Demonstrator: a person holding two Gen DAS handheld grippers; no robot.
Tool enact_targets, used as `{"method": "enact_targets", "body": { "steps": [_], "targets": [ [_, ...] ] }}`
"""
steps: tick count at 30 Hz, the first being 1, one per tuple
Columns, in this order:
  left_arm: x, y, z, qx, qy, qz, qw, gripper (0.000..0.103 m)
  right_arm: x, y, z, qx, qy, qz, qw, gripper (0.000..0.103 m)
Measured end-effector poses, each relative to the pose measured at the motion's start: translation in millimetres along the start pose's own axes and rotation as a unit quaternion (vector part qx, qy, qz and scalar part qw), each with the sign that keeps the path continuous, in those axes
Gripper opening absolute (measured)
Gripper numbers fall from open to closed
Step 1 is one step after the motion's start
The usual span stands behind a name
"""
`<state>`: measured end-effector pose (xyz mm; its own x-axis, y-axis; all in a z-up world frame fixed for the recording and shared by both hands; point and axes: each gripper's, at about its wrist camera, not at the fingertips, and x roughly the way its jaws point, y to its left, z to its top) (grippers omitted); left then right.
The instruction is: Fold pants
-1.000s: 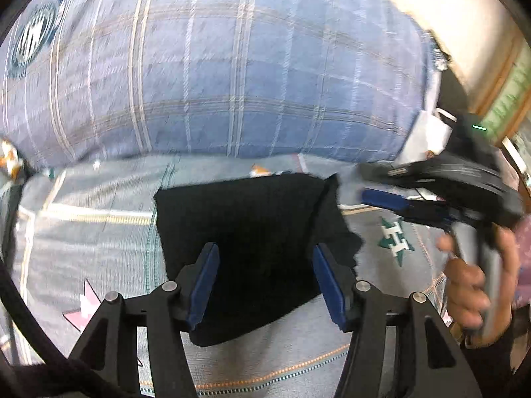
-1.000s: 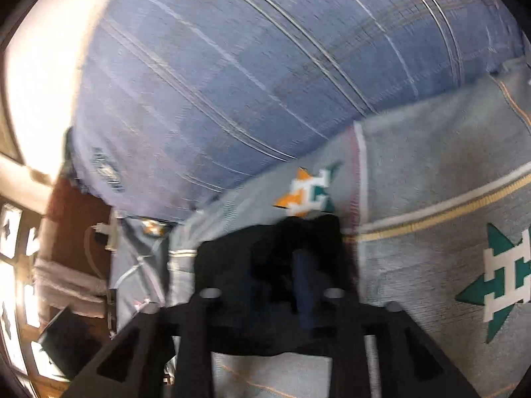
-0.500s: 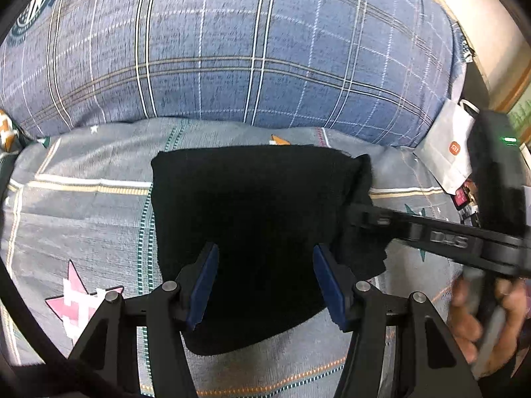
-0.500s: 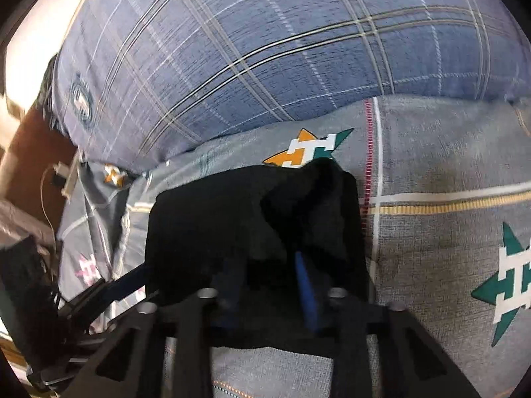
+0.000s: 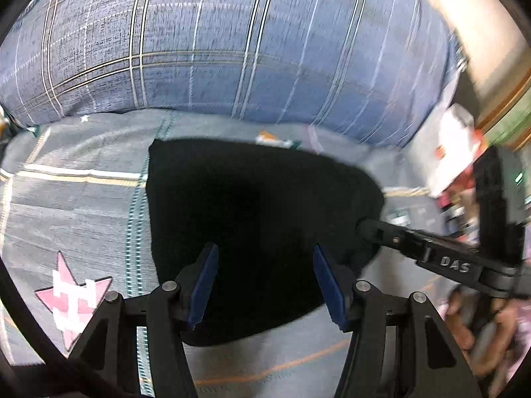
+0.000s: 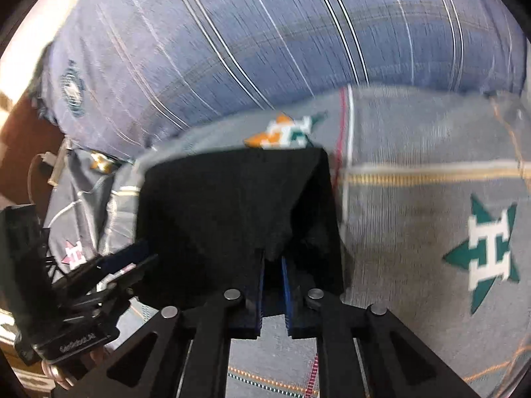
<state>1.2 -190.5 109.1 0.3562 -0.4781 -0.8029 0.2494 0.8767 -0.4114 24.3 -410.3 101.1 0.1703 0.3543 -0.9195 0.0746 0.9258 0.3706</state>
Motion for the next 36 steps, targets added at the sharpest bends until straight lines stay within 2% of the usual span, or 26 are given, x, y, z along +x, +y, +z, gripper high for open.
{"method": "enact_targets", "body": {
  "steps": [4, 7, 10, 12, 13, 14, 15, 17, 18, 20, 23, 24, 26, 27, 31, 34, 36],
  "targets": [
    [-31.2, 15.0, 14.4, -0.023, -0.033, -0.011, 0.9991, 0.064, -26.0, -4.6, 3.7, 0.003, -0.043, 0.057, 0.997, 0.014],
    [-39.7, 38.1, 21.9, -0.06, -0.04, 0.001, 0.9974, 0.065, -31.7, -0.8, 7.1, -0.003, -0.055, 0.058, 0.997, 0.022],
    [-34.5, 56.3, 24.8, -0.088, -0.028, 0.018, 0.9955, 0.065, -35.3, 1.5, 7.2, -0.012, -0.071, 0.033, 0.997, 0.037],
    [-24.7, 63.9, 24.0, -0.104, -0.009, 0.016, 0.9944, 0.065, -33.1, 3.5, 8.2, -0.01, -0.074, 0.03, 0.997, 0.054],
    [-19.5, 65.1, 23.0, -0.105, 0.0, 0.013, 0.9943, 0.065, -31.3, 3.7, 8.0, -0.011, -0.073, 0.029, 0.997, 0.055],
    [-14.1, 64.4, 21.8, -0.102, 0.008, 0.015, 0.9947, 0.065, -27.1, 4.0, 7.6, -0.015, -0.064, 0.019, 0.998, 0.055],
    [-10.3, 63.0, 19.8, -0.097, 0.015, 0.022, 0.995, 0.065, -17.6, 4.5, 6.4, -0.023, -0.041, -0.01, 0.999, 0.055],
    [-1.2, 55.4, 13.9, -0.084, 0.029, 0.036, 0.9954, 0.065, 9.2, -3.5, 2.9, -0.018, 0.021, -0.069, 0.997, 0.055],
    [2.7, 52.4, 13.0, -0.078, 0.035, 0.039, 0.9956, 0.065, 17.2, -9.3, 1.6, -0.007, 0.038, -0.073, 0.997, 0.054],
    [7.2, 47.4, 11.2, -0.07, 0.044, 0.039, 0.9958, 0.065, 16.3, -16.3, 3.5, 0.009, 0.041, -0.053, 0.998, 0.054],
    [7.5, 50.3, 9.2, -0.079, 0.049, 0.024, 0.9954, 0.065, -13.9, -14.6, 11.2, 0.011, -0.026, -0.01, 1.0, 0.056],
    [7.1, 53.6, 9.0, -0.088, 0.05, 0.018, 0.9947, 0.065, -19.1, -15.4, 12.8, 0.017, -0.038, 0.013, 0.999, 0.064],
    [8.7, 60.6, 8.6, -0.106, 0.054, 0.007, 0.9928, 0.065, -21.6, -20.4, 15.5, 0.034, -0.049, 0.055, 0.997, 0.07],
    [11.0, 64.2, 8.0, -0.115, 0.058, 0.002, 0.9917, 0.065, -19.6, -22.1, 16.1, 0.04, -0.049, 0.061, 0.996, 0.072],
    [20.5, 70.7, 5.2, -0.132, 0.073, -0.02, 0.9884, 0.065, 8.2, -35.4, 20.4, 0.074, -0.007, 0.077, 0.994, 0.072],
    [23.9, 69.4, 2.2, -0.139, 0.077, -0.035, 0.9866, 0.064, 35.4, -52.5, 15.9, 0.129, 0.036, 0.086, 0.987, 0.072],
    [23.3, 67.5, 1.1, -0.139, 0.072, -0.035, 0.987, 0.064, 43.5, -60.4, 10.1, 0.155, 0.05, 0.102, 0.981, 0.066]
  ]
}}
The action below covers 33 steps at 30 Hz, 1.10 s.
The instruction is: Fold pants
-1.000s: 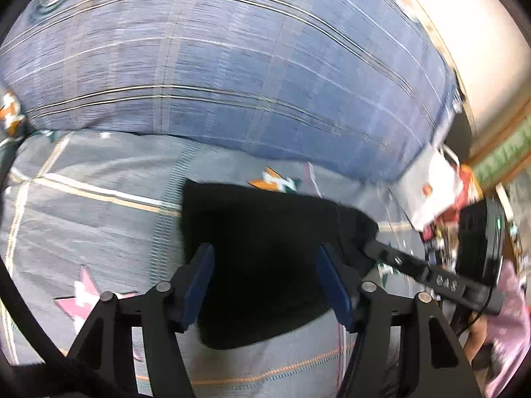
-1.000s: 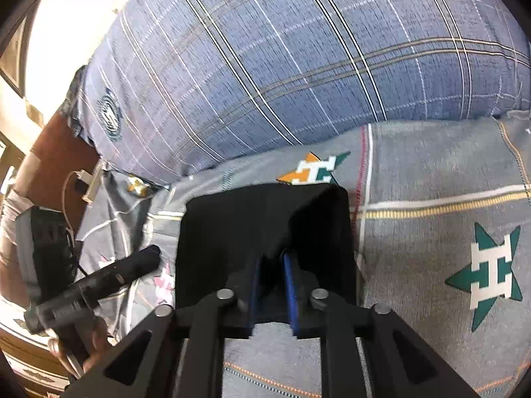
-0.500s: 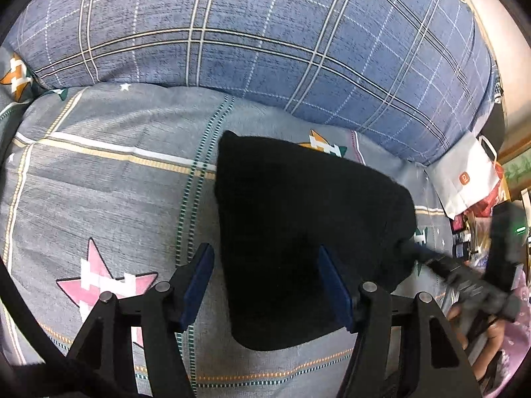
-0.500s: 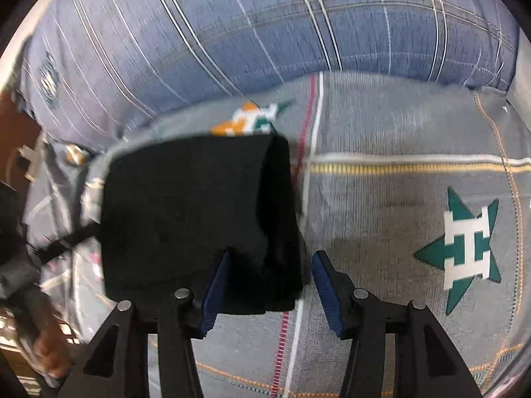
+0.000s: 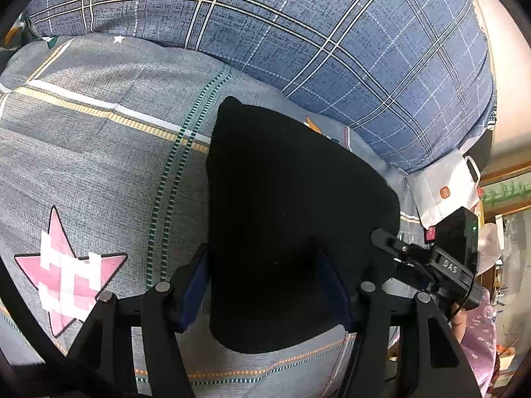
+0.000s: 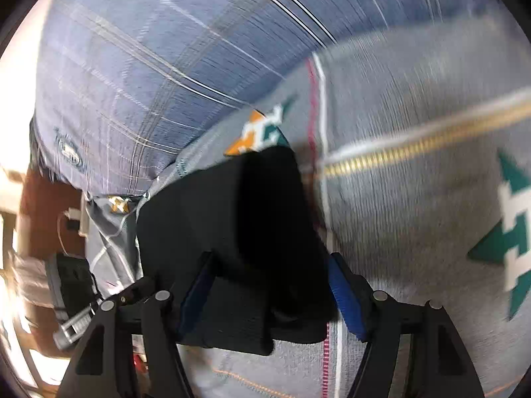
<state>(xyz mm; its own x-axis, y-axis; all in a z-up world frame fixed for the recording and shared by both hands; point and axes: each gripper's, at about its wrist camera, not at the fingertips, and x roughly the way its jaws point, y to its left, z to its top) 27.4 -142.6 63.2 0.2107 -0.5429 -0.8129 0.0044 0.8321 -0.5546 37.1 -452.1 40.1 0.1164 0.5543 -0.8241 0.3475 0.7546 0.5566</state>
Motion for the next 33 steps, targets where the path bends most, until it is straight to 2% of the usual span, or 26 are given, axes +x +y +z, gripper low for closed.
{"method": "enact_targets", "body": {
  "steps": [2, 7, 9, 10, 12, 14, 20, 25, 29, 33],
  "targets": [
    [3.2, 1.6, 0.1, -0.007, 0.004, 0.0, 1.0, 0.064, -2.0, -0.1, -2.7, 0.002, -0.002, 0.0, 1.0, 0.061],
    [23.1, 19.1, 0.9, -0.054, 0.033, -0.027, 0.9976, 0.063, 6.1, -3.3, -3.3, 0.001, 0.006, -0.011, 1.0, 0.06],
    [21.1, 20.0, 0.9, -0.065, 0.034, -0.044, 0.9963, 0.051, 4.6, -1.8, -3.8, -0.004, 0.004, -0.01, 1.0, 0.056],
    [17.8, 18.7, 0.6, -0.062, 0.027, -0.042, 0.9968, 0.047, 4.2, 0.2, -4.9, -0.009, 0.003, -0.012, 1.0, 0.055],
    [7.5, 11.9, 0.0, -0.046, 0.007, -0.033, 0.9984, 0.034, 2.6, 5.6, -5.9, -0.024, 0.001, -0.015, 1.0, 0.045],
    [-5.2, 6.4, 0.5, -0.039, -0.011, -0.038, 0.9985, 0.028, -2.8, 15.9, -9.3, -0.044, -0.006, -0.004, 0.999, 0.039],
    [-50.7, -8.1, 0.3, -0.009, -0.053, -0.034, 0.998, 0.025, -31.6, 50.2, -22.1, -0.115, -0.054, 0.027, 0.992, 0.035],
    [-81.3, -4.6, -36.3, 0.014, -0.084, -0.033, 0.9958, 0.025, -46.9, 61.6, -45.3, -0.126, -0.072, 0.059, 0.988, 0.035],
    [-84.1, 10.8, -84.6, 0.02, -0.095, -0.023, 0.995, 0.025, -48.6, 57.9, -88.4, -0.123, -0.082, 0.079, 0.986, 0.035],
    [-78.0, 24.3, -130.6, 0.014, -0.081, -0.028, 0.9962, 0.025, -41.3, 44.3, -136.6, -0.121, -0.081, 0.079, 0.986, 0.035]
  ]
}}
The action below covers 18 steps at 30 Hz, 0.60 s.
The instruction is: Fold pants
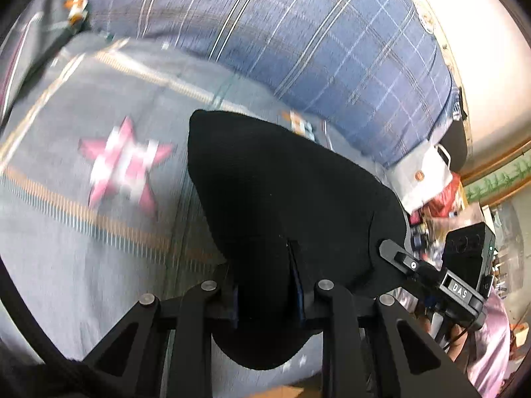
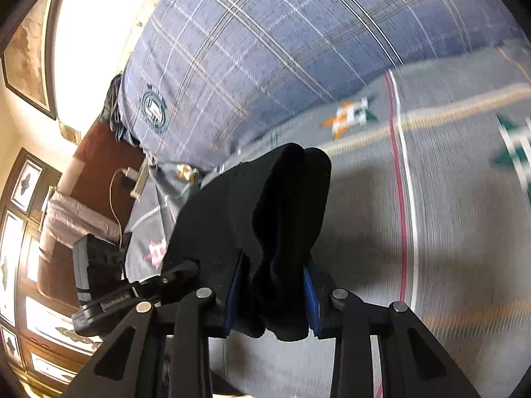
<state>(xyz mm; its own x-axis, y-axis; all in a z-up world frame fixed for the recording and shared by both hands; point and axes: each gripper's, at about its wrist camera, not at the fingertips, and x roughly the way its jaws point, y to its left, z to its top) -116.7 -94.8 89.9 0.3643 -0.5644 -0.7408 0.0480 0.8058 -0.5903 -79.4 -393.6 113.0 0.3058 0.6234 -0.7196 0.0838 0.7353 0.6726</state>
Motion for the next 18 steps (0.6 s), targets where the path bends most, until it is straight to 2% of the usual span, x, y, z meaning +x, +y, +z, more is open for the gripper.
{"method": "enact_targets", "body": {
  "steps": [4, 8, 11, 13, 16, 18],
  "targets": [
    [-13.8, 2.3, -22.8, 0.001, -0.007, -0.028, 0.9996, 0.025, -11.2, -4.5, -43.9, 0.007, -0.006, -0.005, 1.0, 0.035],
    [-19.3, -0.5, -33.6, 0.005, -0.021, -0.044, 0.9988, 0.025, -27.6, -9.5, -70.5, 0.015, -0.023, 0.007, 1.0, 0.035],
    [-4.3, 7.9, -38.0, -0.008, -0.005, -0.021, 0.9997, 0.025, -26.5, -10.9, -75.4, 0.014, -0.028, -0.008, 0.999, 0.034],
    [6.2, 11.5, -40.4, -0.015, -0.002, 0.002, 0.9999, 0.027, -14.9, -12.8, -74.3, 0.014, -0.02, -0.038, 0.999, 0.035],
    [11.2, 3.1, -44.2, 0.003, -0.002, 0.026, 0.9996, 0.034, 4.4, -15.7, -74.1, 0.014, -0.007, -0.093, 0.996, 0.037],
    [12.4, -2.2, -44.8, 0.014, -0.003, 0.035, 0.9993, 0.039, 6.9, -17.3, -74.3, 0.016, -0.01, -0.106, 0.994, 0.04]
  ]
}}
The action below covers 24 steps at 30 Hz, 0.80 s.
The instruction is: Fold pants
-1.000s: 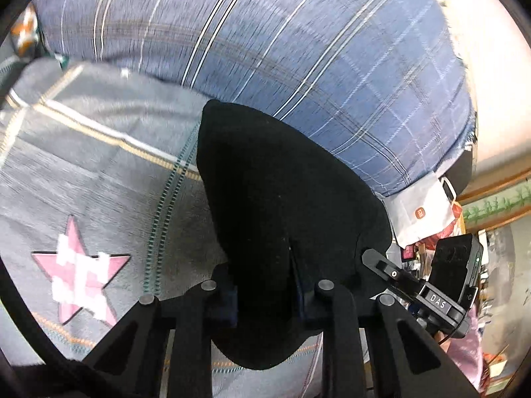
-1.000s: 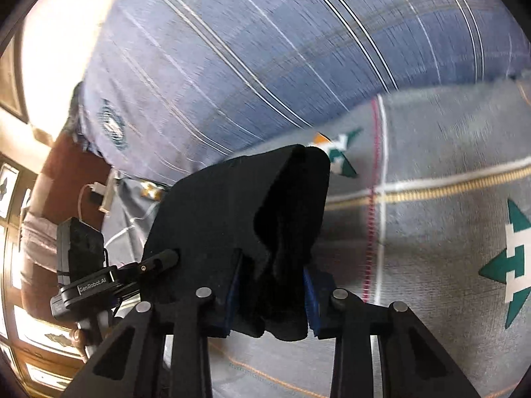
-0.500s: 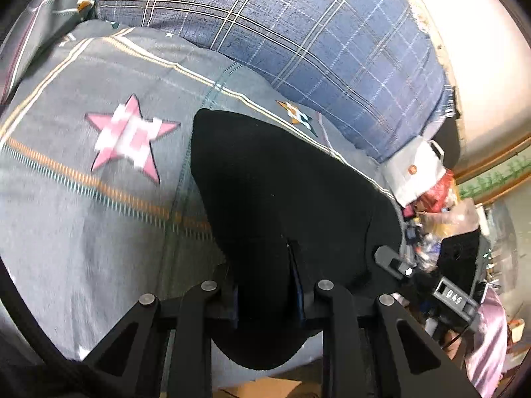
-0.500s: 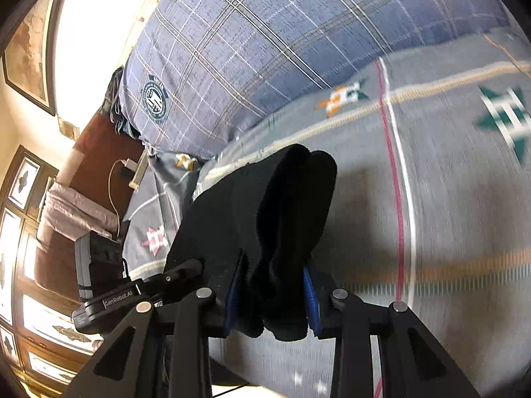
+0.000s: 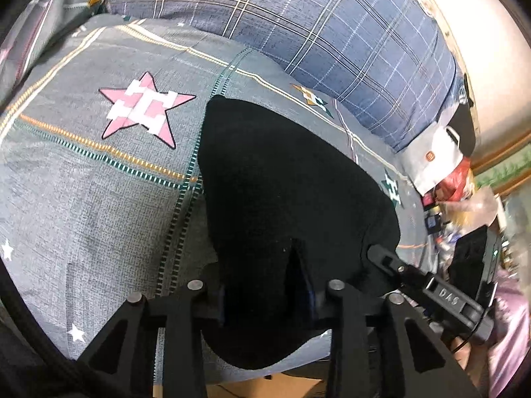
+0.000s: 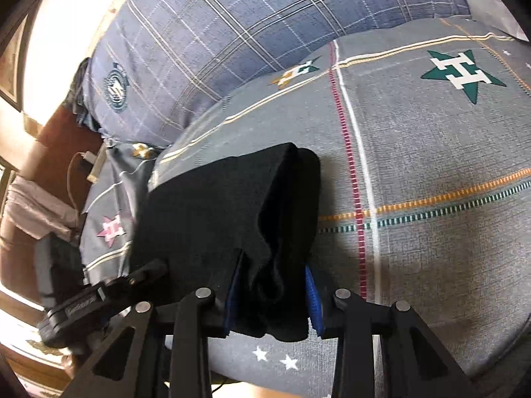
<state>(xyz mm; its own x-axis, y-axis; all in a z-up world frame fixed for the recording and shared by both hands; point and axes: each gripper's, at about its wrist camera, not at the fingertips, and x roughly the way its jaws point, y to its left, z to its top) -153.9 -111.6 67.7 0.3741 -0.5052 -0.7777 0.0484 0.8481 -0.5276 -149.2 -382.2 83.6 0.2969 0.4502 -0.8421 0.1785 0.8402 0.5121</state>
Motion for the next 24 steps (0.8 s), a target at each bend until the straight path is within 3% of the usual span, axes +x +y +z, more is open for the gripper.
{"method": "enact_targets", "body": {
  "steps": [1, 3, 8, 11, 16, 18, 24],
  "targets": [
    [0.0, -1.4, 0.0, 0.004, 0.002, 0.004, 1.0, 0.039, -0.3, -1.4, 0.8, 0.003, -0.001, 0.0, 1.0, 0.041],
    [-0.4, -3.6, -0.8, 0.003, 0.004, 0.006, 1.0, 0.04, -1.8, -5.0, 1.3, 0.01, 0.0, -0.002, 1.0, 0.057],
    [-13.1, 4.3, -19.8, 0.01, -0.008, 0.02, 0.9997, 0.042, -20.6, -10.1, -4.8, 0.015, -0.017, 0.01, 1.0, 0.062],
    [-9.4, 6.5, -26.7, 0.009, -0.003, 0.031, 0.9995, 0.043, -20.0, -11.2, -12.2, 0.013, -0.006, 0.011, 1.0, 0.062],
    [-0.2, 3.3, -31.9, 0.023, -0.004, 0.071, 0.9972, 0.051, -6.3, -5.7, -17.6, -0.016, 0.019, -0.055, 0.998, 0.062],
    [4.9, -1.3, -33.7, 0.036, -0.011, 0.098, 0.9944, 0.056, -2.6, -11.2, -18.7, -0.01, 0.027, -0.052, 0.998, 0.062],
    [8.2, -16.6, -34.9, 0.068, -0.039, 0.144, 0.9865, 0.057, 2.6, -20.9, -20.2, 0.0, 0.037, -0.041, 0.998, 0.062]
  ]
}}
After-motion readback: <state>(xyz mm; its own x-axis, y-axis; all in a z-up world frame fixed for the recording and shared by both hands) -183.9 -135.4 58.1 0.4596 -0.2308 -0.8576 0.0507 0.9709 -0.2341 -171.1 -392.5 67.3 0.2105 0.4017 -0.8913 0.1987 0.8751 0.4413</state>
